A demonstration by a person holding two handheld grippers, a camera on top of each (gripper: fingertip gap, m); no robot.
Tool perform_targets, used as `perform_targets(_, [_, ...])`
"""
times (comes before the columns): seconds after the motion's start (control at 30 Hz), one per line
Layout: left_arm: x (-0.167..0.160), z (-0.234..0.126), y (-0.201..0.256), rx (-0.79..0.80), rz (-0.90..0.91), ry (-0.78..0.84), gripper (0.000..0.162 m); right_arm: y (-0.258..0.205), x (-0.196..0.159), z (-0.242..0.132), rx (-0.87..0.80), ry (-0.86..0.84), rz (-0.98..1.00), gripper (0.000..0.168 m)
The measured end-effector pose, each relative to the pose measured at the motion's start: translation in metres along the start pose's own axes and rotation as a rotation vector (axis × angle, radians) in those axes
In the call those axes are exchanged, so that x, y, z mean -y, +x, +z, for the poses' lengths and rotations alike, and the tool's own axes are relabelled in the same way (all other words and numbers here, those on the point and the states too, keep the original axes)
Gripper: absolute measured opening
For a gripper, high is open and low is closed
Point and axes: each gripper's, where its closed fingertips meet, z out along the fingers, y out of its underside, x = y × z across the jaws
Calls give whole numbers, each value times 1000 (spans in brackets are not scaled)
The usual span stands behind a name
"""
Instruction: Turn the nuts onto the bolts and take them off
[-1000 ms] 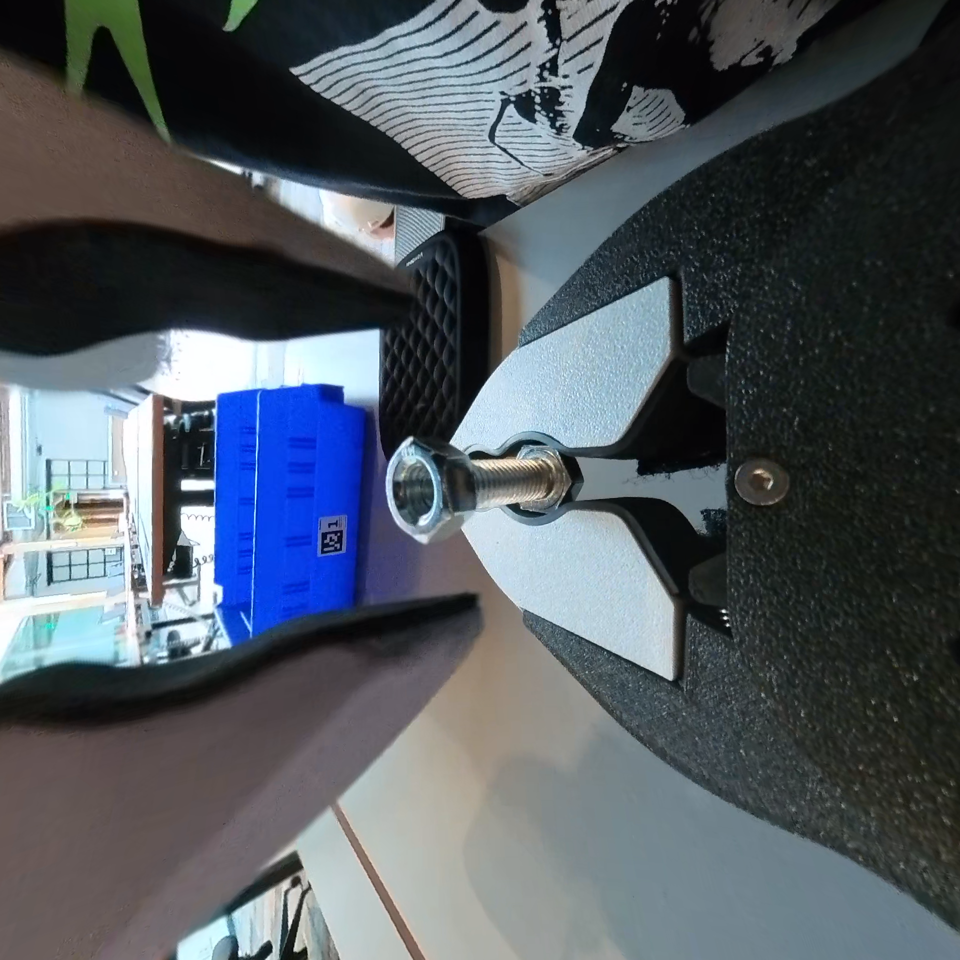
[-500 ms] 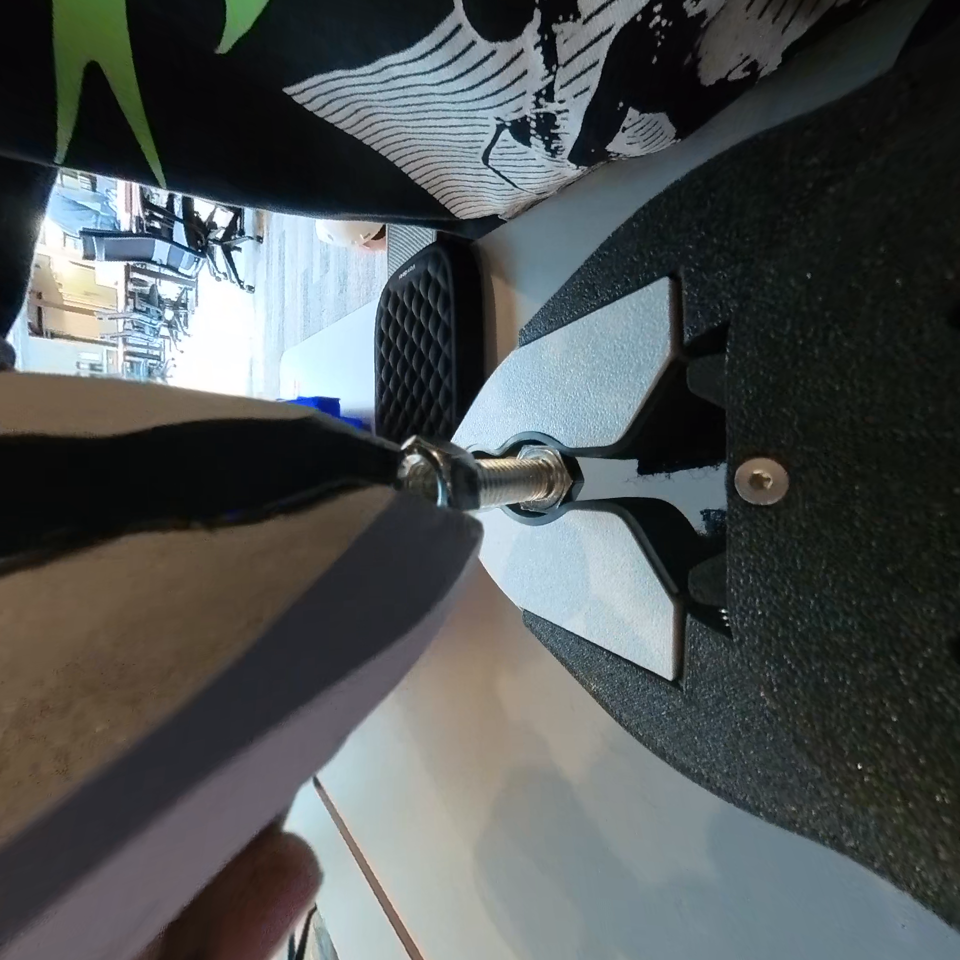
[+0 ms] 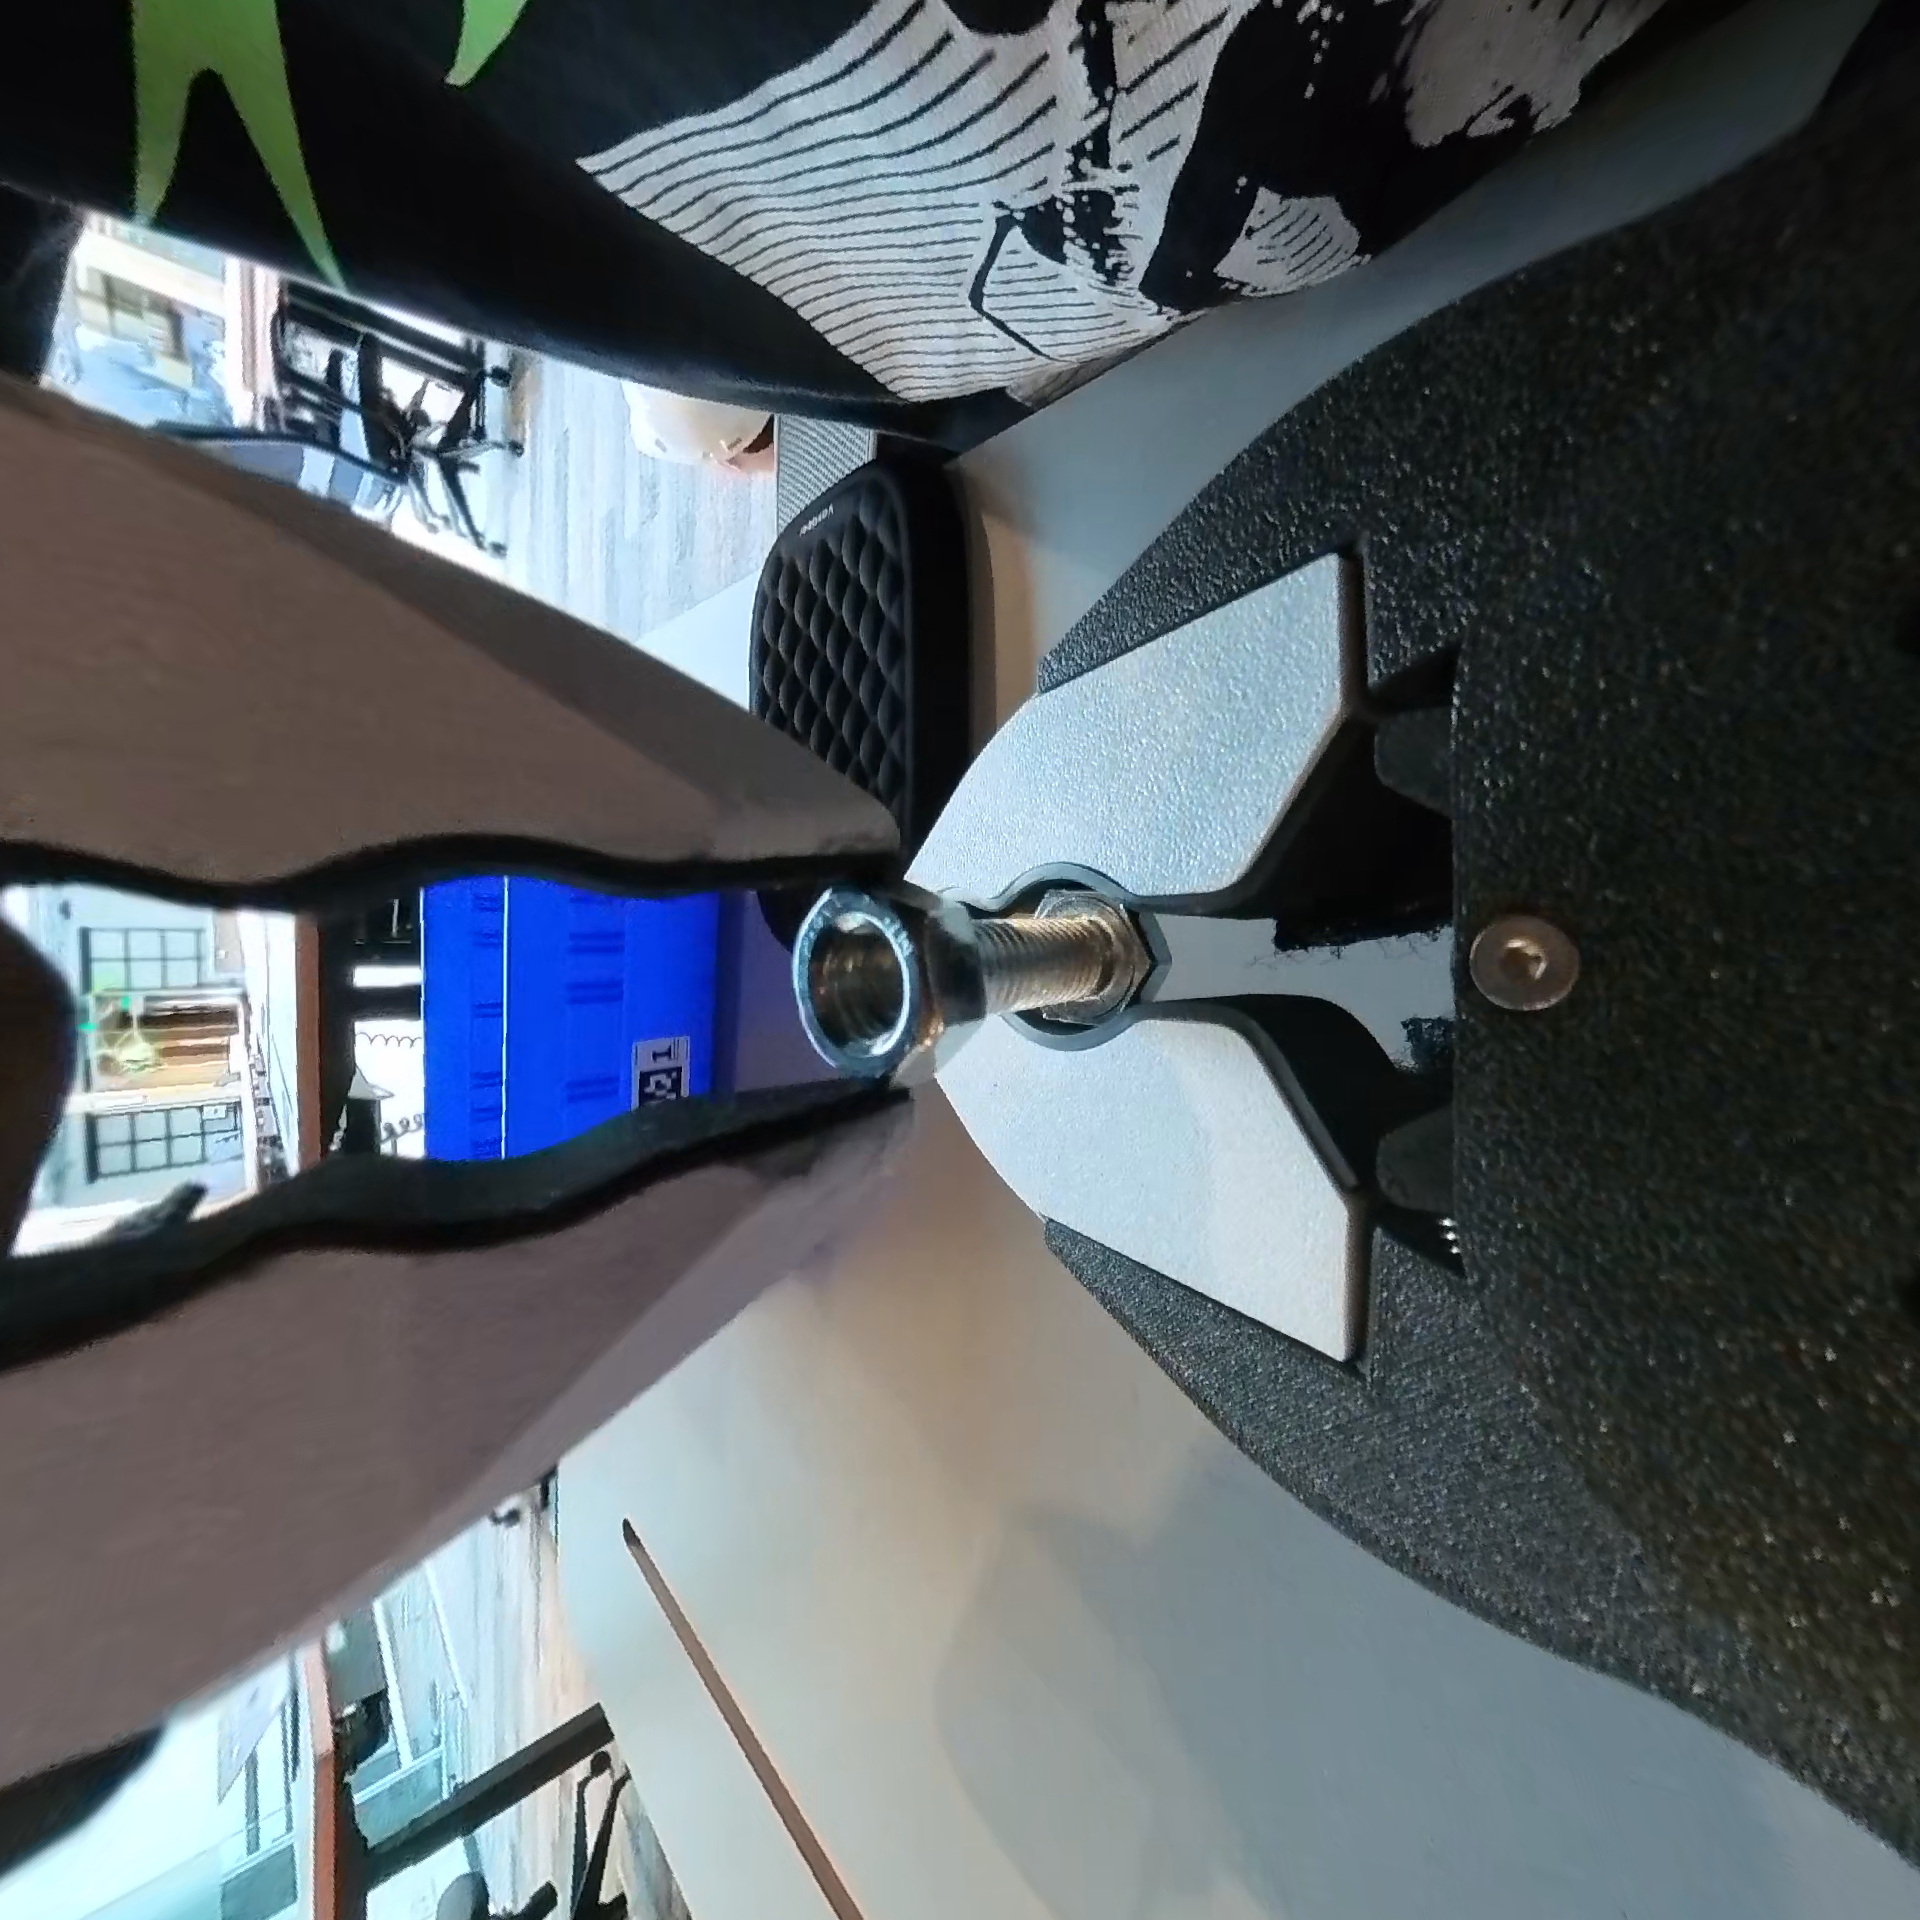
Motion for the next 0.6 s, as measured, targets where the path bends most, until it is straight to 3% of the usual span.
perform_targets(0.13, [1,0,1,-10,-4,5,10,-1,6,-4,18,32,-165,42])
perform_targets(0.33, [0,0,4,-33,2,3,10,-7,0,-9,94,-30,-917,31])
perform_targets(0.5, [0,0,5,-42,3,6,10,-3,4,0,167,-59,-1004,19])
perform_targets(0.6, [0,0,4,-36,3,9,10,-2,5,1,165,-45,-940,19])
